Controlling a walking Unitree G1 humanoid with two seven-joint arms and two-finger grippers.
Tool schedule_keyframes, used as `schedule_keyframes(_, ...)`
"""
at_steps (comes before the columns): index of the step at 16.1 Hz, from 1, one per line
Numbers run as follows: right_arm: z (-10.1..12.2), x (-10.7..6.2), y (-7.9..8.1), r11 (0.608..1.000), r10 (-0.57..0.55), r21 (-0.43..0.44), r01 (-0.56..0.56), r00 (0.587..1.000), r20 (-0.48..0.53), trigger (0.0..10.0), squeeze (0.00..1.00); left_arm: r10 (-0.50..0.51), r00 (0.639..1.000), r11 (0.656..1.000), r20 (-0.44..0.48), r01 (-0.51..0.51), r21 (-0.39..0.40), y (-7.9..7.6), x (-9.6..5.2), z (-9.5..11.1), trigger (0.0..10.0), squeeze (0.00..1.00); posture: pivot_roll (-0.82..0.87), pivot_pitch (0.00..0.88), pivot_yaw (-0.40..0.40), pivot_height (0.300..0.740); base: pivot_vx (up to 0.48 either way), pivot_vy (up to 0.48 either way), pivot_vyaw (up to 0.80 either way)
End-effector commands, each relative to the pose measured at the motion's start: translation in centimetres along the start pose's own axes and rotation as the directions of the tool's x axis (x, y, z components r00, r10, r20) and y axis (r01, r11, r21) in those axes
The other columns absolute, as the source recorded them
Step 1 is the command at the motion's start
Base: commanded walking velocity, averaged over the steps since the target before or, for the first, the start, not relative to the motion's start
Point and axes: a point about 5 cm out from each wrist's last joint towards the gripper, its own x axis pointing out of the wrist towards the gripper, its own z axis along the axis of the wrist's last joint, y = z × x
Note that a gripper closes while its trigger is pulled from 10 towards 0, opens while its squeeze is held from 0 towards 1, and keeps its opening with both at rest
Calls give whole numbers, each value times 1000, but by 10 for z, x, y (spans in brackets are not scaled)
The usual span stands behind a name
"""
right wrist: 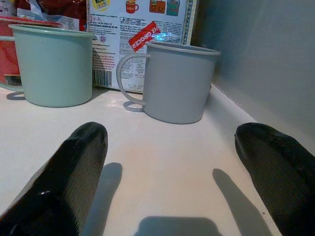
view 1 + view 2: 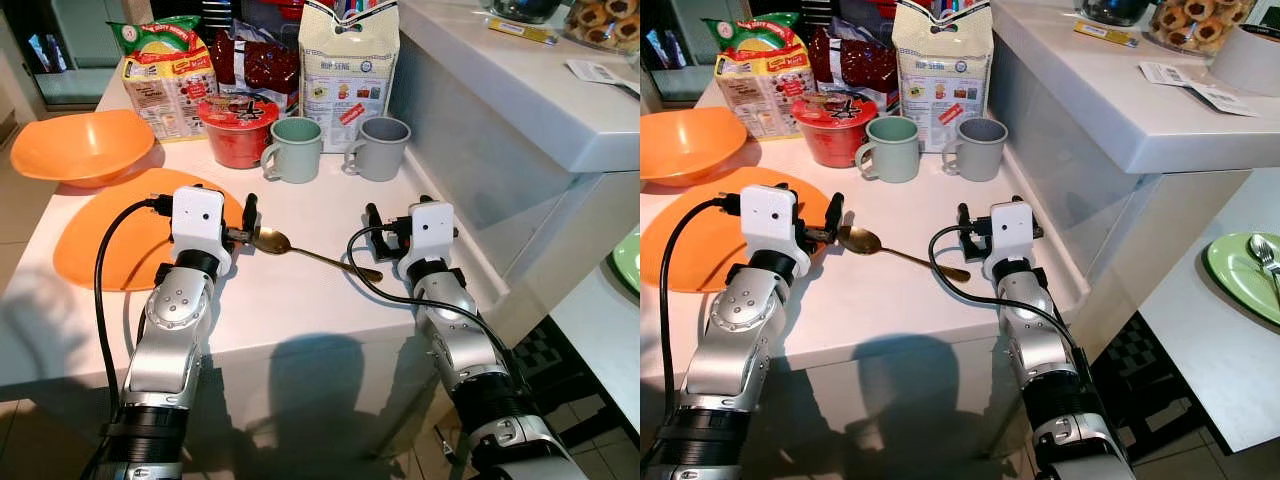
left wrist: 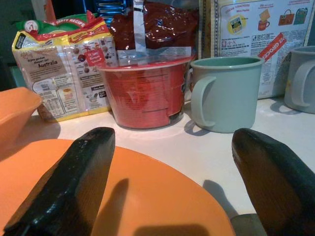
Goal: Setting the table
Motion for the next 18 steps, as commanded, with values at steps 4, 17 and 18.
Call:
schedule_keyframes(4,3,1,0,999,26,-45,-26,1000,4,10000,0,-4,1000,1000,12,4,3,-4,2,5,10000,0,160,0,-39,740,0,0,0)
schedule_keyframes(17,4,2,7,999,49,-17,-49,999,10,10000,0,-46,998,995,-47,50,82,-9,4,-2,10000,0,170,0,-41,740,0,0,0)
schedule_keyframes(18,4,2,8,999,49,-11,-49,999,7,10000,0,-47,998,995,-48,51,83,-9,4,-2,10000,0,172,0,-39,740,0,0,0)
